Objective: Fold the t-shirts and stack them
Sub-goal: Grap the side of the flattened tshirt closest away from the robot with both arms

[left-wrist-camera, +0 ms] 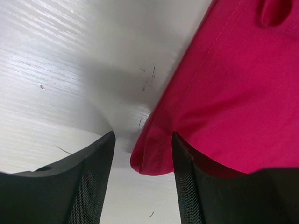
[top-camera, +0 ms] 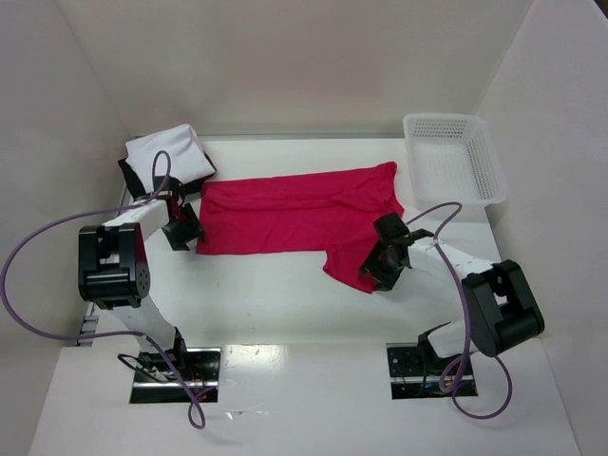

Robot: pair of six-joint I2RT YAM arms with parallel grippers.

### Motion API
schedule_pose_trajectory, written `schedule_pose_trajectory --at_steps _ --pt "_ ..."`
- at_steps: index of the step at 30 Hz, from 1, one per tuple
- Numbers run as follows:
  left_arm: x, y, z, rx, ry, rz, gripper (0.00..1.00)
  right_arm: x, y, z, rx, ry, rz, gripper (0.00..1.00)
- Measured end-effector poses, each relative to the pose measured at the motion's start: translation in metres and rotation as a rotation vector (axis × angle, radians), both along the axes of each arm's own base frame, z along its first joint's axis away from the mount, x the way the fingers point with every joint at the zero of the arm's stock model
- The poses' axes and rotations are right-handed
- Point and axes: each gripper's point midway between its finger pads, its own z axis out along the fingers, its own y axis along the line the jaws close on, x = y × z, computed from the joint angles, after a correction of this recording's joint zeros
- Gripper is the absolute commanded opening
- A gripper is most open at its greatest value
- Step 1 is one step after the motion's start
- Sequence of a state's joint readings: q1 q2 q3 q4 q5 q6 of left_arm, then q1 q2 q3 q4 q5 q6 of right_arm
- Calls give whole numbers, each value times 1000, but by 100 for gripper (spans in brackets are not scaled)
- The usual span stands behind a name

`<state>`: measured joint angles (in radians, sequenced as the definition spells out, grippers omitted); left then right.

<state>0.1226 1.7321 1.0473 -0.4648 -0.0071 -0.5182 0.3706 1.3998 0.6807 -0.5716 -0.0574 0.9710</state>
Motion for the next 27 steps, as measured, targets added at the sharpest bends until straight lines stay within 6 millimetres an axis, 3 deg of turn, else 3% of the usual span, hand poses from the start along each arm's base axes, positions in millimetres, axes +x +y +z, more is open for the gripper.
schedule_pose_trajectory --at_steps 7,11,15,17,18,21,27 --pt "-18 -9 0 -44 35 -12 60 4 3 0 12 -12 5 51" --pt "-22 -13 1 -63 41 -18 51 5 4 -1 15 -16 13 44" --pt "-25 -15 0 -74 46 -29 31 7 4 -2 12 -21 21 27" --pt "-28 -16 -1 -79 51 -32 7 8 4 -3 11 -21 22 16" --pt "-28 -16 -1 -81 51 -38 1 8 4 -3 11 -23 23 10" --pt "-27 -17 -1 -84 50 -35 0 9 4 -4 7 -24 26 2" --pt "-24 -17 2 -84 39 -39 0 21 2 6 -18 -47 18 0"
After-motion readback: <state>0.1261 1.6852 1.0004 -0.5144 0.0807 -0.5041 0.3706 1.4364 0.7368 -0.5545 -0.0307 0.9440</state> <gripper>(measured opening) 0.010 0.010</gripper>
